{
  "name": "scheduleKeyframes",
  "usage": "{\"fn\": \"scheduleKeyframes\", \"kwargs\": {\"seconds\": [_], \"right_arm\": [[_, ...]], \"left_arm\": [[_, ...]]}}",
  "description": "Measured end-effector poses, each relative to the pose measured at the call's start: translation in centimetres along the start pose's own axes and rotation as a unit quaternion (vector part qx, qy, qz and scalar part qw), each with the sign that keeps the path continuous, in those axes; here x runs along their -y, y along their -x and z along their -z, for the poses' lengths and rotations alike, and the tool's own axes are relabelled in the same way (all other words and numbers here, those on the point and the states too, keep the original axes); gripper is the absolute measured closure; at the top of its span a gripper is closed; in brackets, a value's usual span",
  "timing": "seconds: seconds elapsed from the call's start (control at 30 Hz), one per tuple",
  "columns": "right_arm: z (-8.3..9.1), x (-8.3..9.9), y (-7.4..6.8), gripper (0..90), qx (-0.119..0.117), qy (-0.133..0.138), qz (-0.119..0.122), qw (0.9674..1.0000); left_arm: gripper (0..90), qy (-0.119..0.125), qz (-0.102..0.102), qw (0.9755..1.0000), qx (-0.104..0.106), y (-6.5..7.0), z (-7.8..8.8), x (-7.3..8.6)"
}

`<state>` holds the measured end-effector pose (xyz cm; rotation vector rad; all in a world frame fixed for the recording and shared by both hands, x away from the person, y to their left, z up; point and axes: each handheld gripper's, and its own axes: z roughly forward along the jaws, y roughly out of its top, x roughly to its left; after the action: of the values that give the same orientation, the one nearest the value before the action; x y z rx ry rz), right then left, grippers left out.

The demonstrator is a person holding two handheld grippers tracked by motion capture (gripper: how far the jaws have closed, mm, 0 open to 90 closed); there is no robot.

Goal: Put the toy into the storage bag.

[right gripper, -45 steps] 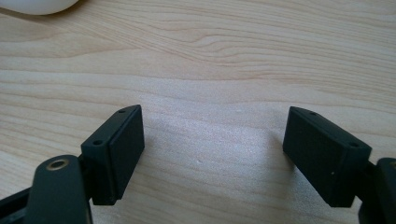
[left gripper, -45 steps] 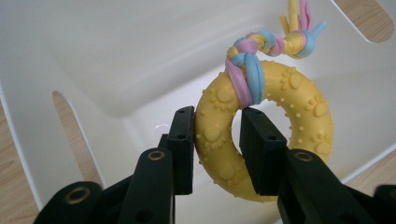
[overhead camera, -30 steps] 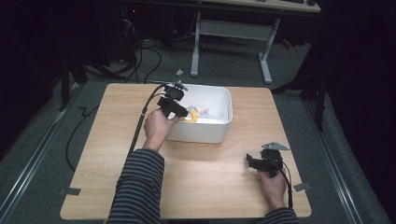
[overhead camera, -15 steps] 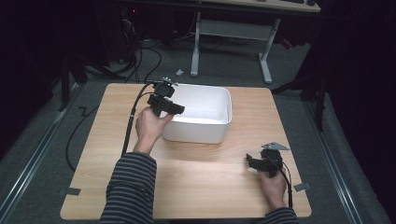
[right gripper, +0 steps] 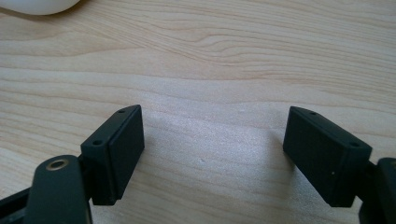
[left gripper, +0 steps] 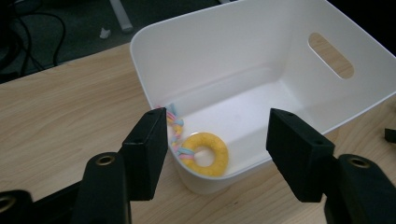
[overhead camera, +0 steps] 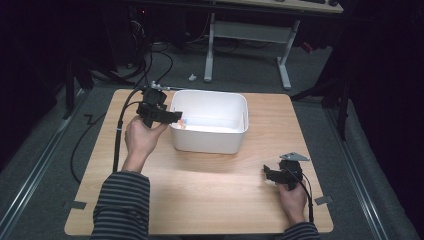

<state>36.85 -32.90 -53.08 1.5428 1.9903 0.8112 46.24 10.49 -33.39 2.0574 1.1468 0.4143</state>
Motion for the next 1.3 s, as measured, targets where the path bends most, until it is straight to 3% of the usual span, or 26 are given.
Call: {"fn": "scheduleKeyframes", "kwargs": {"seconds": [0.1,0.2,0.37,0.5,0.57,0.63,0.8,0.9,1.1,1.23,1.3], "right_arm": [[0.0,0.0,0.0,20.8,0.001,-0.001,-0.002,1.0000],[0.0,0.0,-0.1,20.8,0.002,-0.001,-0.004,1.0000],[0.0,0.0,-0.1,20.8,0.002,-0.001,-0.004,1.0000],[0.0,0.0,-0.1,20.8,0.002,-0.001,-0.004,1.0000],[-0.1,0.0,-0.1,20.9,0.002,0.000,-0.004,1.0000],[-0.1,-0.1,-0.1,21.3,0.002,0.000,-0.004,1.0000],[-0.1,0.0,-0.1,21.7,0.000,0.002,-0.002,1.0000],[-0.1,0.0,-0.1,21.7,0.000,0.002,-0.002,1.0000],[-0.1,-0.1,-0.1,21.7,0.000,0.001,-0.001,1.0000],[-0.1,-0.1,-0.1,21.7,-0.003,0.001,0.001,1.0000],[-0.1,-0.1,-0.1,21.7,-0.003,0.001,0.001,1.0000]], "left_arm": [[38.8,0.016,0.011,0.9998,0.000,-0.7,1.2,0.9],[38.8,0.031,0.009,0.9995,-0.003,-1.2,2.3,2.1],[37.8,0.030,0.012,0.9993,-0.020,-2.2,4.0,4.2],[35.6,0.034,0.012,0.9987,-0.037,-2.6,4.9,5.0],[35.7,0.048,0.024,0.9977,-0.041,-3.2,6.0,6.0],[35.6,0.043,0.027,0.9974,-0.050,-3.5,6.4,6.6],[37.4,0.034,0.040,0.9967,-0.062,-3.9,6.9,8.0],[37.2,0.025,0.048,0.9969,-0.058,-4.2,6.9,8.8],[36.5,0.034,0.061,0.9964,-0.049,-4.6,6.9,10.0],[35.0,0.027,0.057,0.9967,-0.052,-4.7,6.5,10.6],[35.0,0.041,0.061,0.9961,-0.050,-4.8,6.4,11.2]]}}
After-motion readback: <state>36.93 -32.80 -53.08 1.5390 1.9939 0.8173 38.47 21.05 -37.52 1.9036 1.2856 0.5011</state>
